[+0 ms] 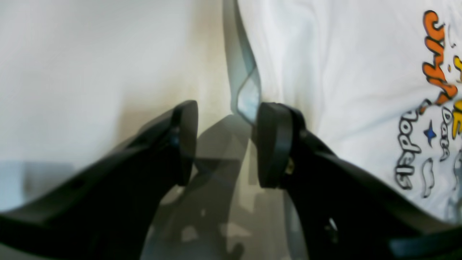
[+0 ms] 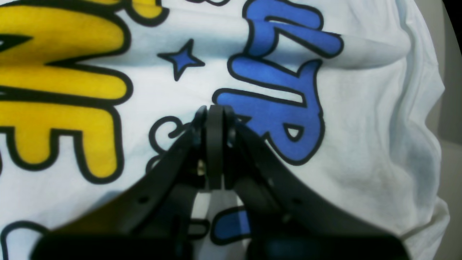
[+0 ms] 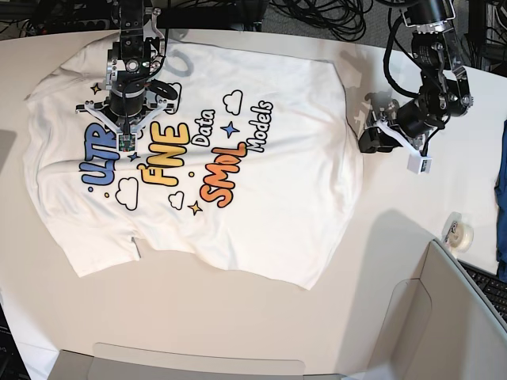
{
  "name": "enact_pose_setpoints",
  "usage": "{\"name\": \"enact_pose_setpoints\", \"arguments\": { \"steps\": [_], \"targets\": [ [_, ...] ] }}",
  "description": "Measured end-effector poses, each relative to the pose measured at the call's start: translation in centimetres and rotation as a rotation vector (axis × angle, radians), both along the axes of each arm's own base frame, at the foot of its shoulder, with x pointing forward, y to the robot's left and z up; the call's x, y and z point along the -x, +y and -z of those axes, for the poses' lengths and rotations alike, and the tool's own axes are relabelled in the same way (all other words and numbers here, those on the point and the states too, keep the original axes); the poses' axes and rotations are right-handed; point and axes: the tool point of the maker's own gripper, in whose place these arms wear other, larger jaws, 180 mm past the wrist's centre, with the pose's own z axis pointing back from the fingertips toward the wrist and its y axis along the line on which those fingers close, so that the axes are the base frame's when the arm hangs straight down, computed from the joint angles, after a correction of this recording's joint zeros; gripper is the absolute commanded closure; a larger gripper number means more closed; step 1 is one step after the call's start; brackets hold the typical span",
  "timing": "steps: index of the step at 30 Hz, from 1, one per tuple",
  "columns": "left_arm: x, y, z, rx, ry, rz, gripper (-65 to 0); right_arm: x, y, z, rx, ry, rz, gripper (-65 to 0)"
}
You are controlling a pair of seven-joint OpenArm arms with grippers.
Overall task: Layout the t-shirt on the table in an organized manner, then fold the t-shirt properly
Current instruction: 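Grasp the shirt edge with the left gripper and pull it outward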
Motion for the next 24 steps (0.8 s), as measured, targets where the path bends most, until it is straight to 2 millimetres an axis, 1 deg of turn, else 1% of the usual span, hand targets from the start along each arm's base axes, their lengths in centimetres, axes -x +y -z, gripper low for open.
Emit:
{"name": "enact_pose_setpoints", "arguments": {
  "steps": [5, 16, 21, 24],
  "targets": [
    [0.7, -1.0, 0.1, 0.051, 0.049, 0.034, -26.1, 0.0, 0.0, 0.0, 0.000, 0.000, 0.000, 0.0],
    [0.7, -1.3, 0.0, 0.064, 0.048, 0.037, -26.1, 0.0, 0.0, 0.0, 0.000, 0.000, 0.000, 0.0],
    [1.0, -4.4, 0.4, 0.115, 0.051, 0.092, -26.1, 0.0, 0.0, 0.0, 0.000, 0.000, 0.000, 0.0],
    [1.2, -5.0, 0.5, 0.127, 0.048, 0.101, -25.9, 0.0, 0.0, 0.0, 0.000, 0.000, 0.000, 0.0]
  ]
}}
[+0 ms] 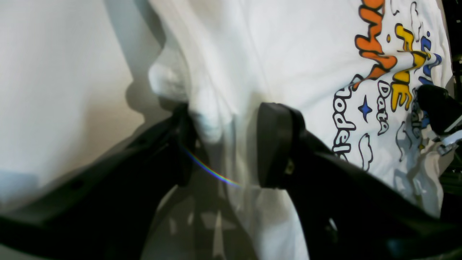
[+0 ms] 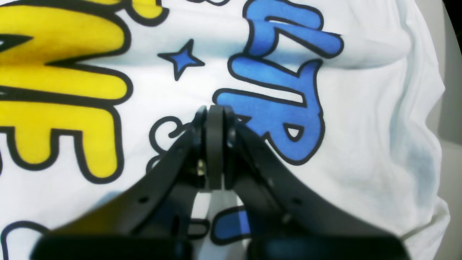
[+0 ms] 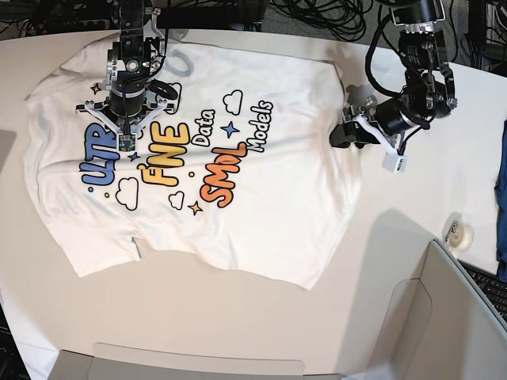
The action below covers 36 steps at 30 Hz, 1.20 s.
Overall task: Layout the t-shirt on the table in an organized manner, then fold the t-shirt properly
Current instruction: 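Grasp the shirt edge with the left gripper and pull it outward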
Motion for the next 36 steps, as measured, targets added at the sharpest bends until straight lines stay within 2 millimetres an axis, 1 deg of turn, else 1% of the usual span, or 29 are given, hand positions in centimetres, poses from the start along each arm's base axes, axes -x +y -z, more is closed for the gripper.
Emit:
{"name": "enact_pose_setpoints", "arguments": {
  "steps": [1, 3, 7, 8, 16, 19, 24, 26, 28, 29, 32, 34, 36],
  "targets": [
    [0.1, 0.0, 0.0, 0.002, 0.002, 0.000, -25.1, 0.0, 0.0, 0.0, 0.000, 0.000, 0.000, 0.0],
    [0.2, 0.0, 0.0, 0.003, 0.003, 0.000, -19.9, 0.0, 0.0, 0.0, 0.000, 0.000, 0.000, 0.0],
    [0.4, 0.2, 0.3, -0.014, 0.017, 0.006, -1.6, 0.0, 0.0, 0.0, 0.000, 0.000, 0.000, 0.0],
    [0.6, 0.2, 0.5, -0.016, 0.024, 0.007, 0.0, 0.0, 0.0, 0.0, 0.000, 0.000, 0.000, 0.0],
    [0.7, 0.4, 0.4, -0.021, 0.027, 0.011, 0.0, 0.0, -0.1, 0.0, 0.004, 0.001, -0.001, 0.0],
    [0.9, 1.5, -0.1, -0.077, 0.027, 0.038, 0.0, 0.0, -0.1, 0.0, 0.004, 0.000, -0.003, 0.0],
    [0.0, 3.9, -2.9, -0.203, -0.044, 0.083, 0.0, 0.0, -0.1, 0.0, 0.005, 0.000, -0.003, 0.0],
    [0.2, 4.3, -3.9, -0.242, -0.043, 0.127, 0.0, 0.0, -0.1, 0.0, 0.005, -0.002, -0.004, 0.0],
    [0.5, 4.6, -4.5, -0.284, -0.036, 0.164, 0.0, 0.0, -0.1, 0.0, 0.005, -0.002, -0.004, 0.0],
    [1.0, 4.7, -4.6, -0.310, -0.012, 0.192, 0.0, 0.0, -0.1, 0.0, 0.005, -0.001, -0.004, 0.0],
    [1.3, 3.9, -5.0, -0.373, 0.002, 0.293, 0.0, -0.1, -0.1, 0.0, 0.003, -0.004, -0.004, 0.0],
    [0.9, 2.7, -5.8, -0.412, -0.027, 0.378, 0.0, 0.0, -0.1, 0.0, 0.003, -0.003, -0.005, 0.0],
    [1.1, 1.9, -6.0, -0.446, -0.045, 0.453, 0.0, 0.0, -0.1, 0.0, 0.004, -0.003, -0.004, 0.0]
  ]
}}
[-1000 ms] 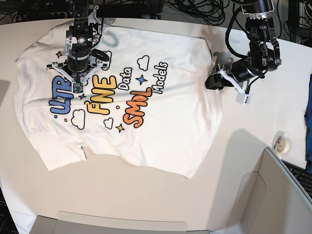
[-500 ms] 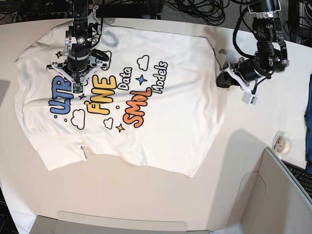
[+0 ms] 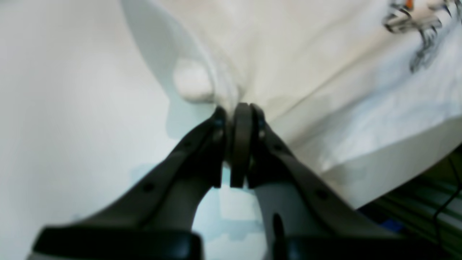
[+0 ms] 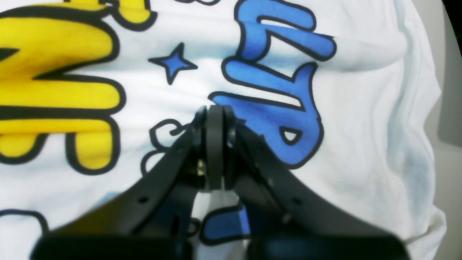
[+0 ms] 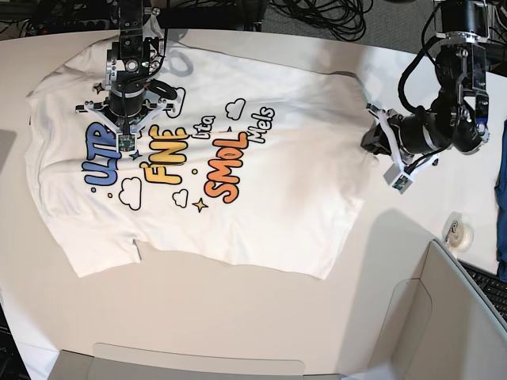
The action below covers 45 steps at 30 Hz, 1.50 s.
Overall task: Layout the t-shirt on the table in an organized manner, then fold the t-shirt properly
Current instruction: 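Grasp the shirt edge with the left gripper and pull it outward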
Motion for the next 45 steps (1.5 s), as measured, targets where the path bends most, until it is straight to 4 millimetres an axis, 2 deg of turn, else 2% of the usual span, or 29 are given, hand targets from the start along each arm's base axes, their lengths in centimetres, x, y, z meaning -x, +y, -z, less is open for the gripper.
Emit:
{"name": "enact_pose_setpoints", "arguments": {
  "steps": [4, 8, 11, 14, 17, 22, 26, 31, 34, 37, 38, 41, 45],
  "targets": [
    [1.4, -0.1, 1.2, -0.086, 0.073, 0.115, 0.0, 0.0, -0.2, 0.1, 0.009, 0.003, -0.004, 0.0],
    [-0.4, 0.6, -0.4, -0.157, 0.017, 0.185, -0.6, -0.2, -0.3, 0.2, 0.019, -0.012, -0.012, 0.0],
    [-0.3, 0.9, -0.3, -0.180, 0.017, 0.215, -9.6, -0.3, -0.4, 0.3, 0.021, -0.010, -0.013, 0.0],
    [-0.4, 2.9, 0.5, -0.295, 0.008, 0.210, -20.8, -0.3, -0.4, 0.3, 0.020, -0.011, -0.013, 0.0],
    [-1.1, 4.2, 0.8, -0.377, -0.048, 0.197, -24.8, -0.3, -0.4, 0.3, 0.021, -0.011, -0.013, 0.0],
    [0.3, 6.5, 3.6, -0.513, -0.030, 0.200, -24.7, -0.3, -0.4, 0.3, 0.020, -0.012, -0.014, 0.0],
    [-0.3, 8.5, 4.2, -0.581, -0.077, 0.184, -24.7, -0.3, -0.4, 0.3, 0.021, -0.012, -0.014, 0.0],
    [1.3, 11.4, 6.3, -0.546, -0.056, 0.099, -24.4, -0.3, -0.4, 0.3, 0.021, -0.011, -0.013, 0.0],
    [1.4, 12.3, 6.8, -0.537, -0.052, 0.077, -17.1, -0.4, -0.4, 0.2, 0.020, -0.013, -0.014, 0.0],
    [1.6, 12.7, 7.7, -0.507, -0.045, 0.045, -1.8, -0.4, -0.4, 0.2, 0.021, -0.014, -0.014, 0.0],
    [1.7, 12.5, 8.1, -0.492, -0.037, 0.030, 0.0, -0.4, -0.4, 0.2, 0.021, -0.014, -0.014, 0.0],
    [1.0, 12.1, 8.5, -0.494, -0.053, -0.003, -0.1, -0.4, -0.4, 0.2, 0.021, -0.013, -0.013, 0.0],
    [-0.6, 9.7, 8.9, -0.443, -0.070, -0.033, 0.0, -0.4, -0.5, 0.2, 0.023, -0.013, -0.014, 0.0]
  ]
}}
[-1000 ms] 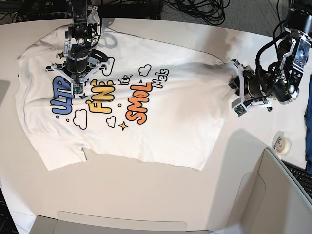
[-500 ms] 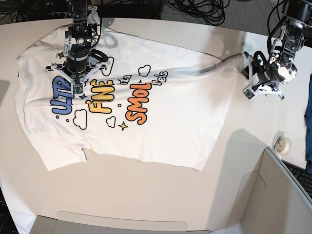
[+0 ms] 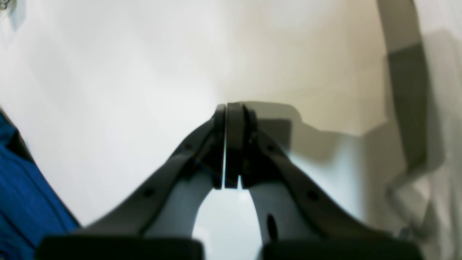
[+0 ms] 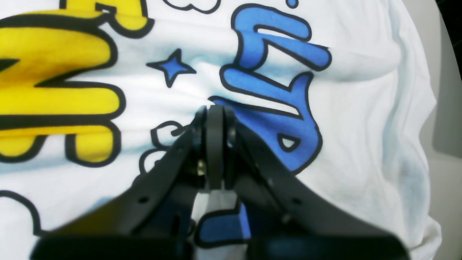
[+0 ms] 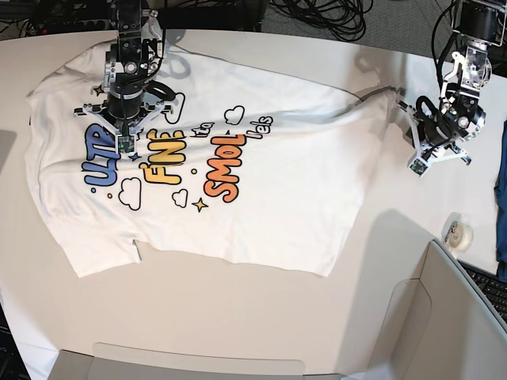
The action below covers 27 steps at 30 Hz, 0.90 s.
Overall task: Layout the t-shirt on the table in an organized manner, then fold the t-shirt properly
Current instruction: 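Grasp the shirt edge with the left gripper and pull it outward, then release the shirt and move both grippers to new grasp points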
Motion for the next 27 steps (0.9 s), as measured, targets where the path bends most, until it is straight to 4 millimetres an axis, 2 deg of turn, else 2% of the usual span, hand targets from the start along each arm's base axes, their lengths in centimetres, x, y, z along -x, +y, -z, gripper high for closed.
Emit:
{"name": "enact_pose_setpoints", "arguments": {
  "steps": [4, 9, 11, 13, 15, 17, 22, 27],
  "targets": [
    [-0.2, -2.1, 0.4, 0.063, 0.002, -0.030, 0.0, 0.0, 0.0, 0.0, -0.002, 0.000, -0.001, 0.0],
    [0.0, -5.5, -0.3, 0.316, 0.086, -0.090, 0.0, 0.0, -0.4, 0.0, 0.009, 0.003, -0.009, 0.0],
    [0.4, -6.1, -0.5, 0.414, 0.144, -0.109, 0.0, 0.1, -0.3, 0.0, 0.005, 0.002, -0.008, 0.0],
    [0.4, -7.2, -0.7, 0.521, 0.175, -0.095, 0.0, 0.0, -0.4, 0.0, 0.010, 0.003, -0.009, 0.0],
    [1.2, -8.0, -0.8, 0.586, 0.224, -0.010, 0.0, 0.1, -0.4, 0.0, 0.013, 0.003, -0.010, 0.0],
    [2.0, -7.6, -0.8, 0.575, 0.252, 0.058, 0.0, 0.1, -0.4, 0.0, 0.010, 0.003, -0.010, 0.0],
    [2.7, -5.6, -0.9, 0.522, 0.285, 0.055, 0.0, 0.1, -0.4, 0.0, 0.013, 0.004, -0.011, 0.0],
    [3.7, -2.2, -1.1, 0.410, 0.338, 0.048, 0.0, 0.1, -0.8, -0.1, 0.021, 0.007, -0.016, 0.0]
  ]
}}
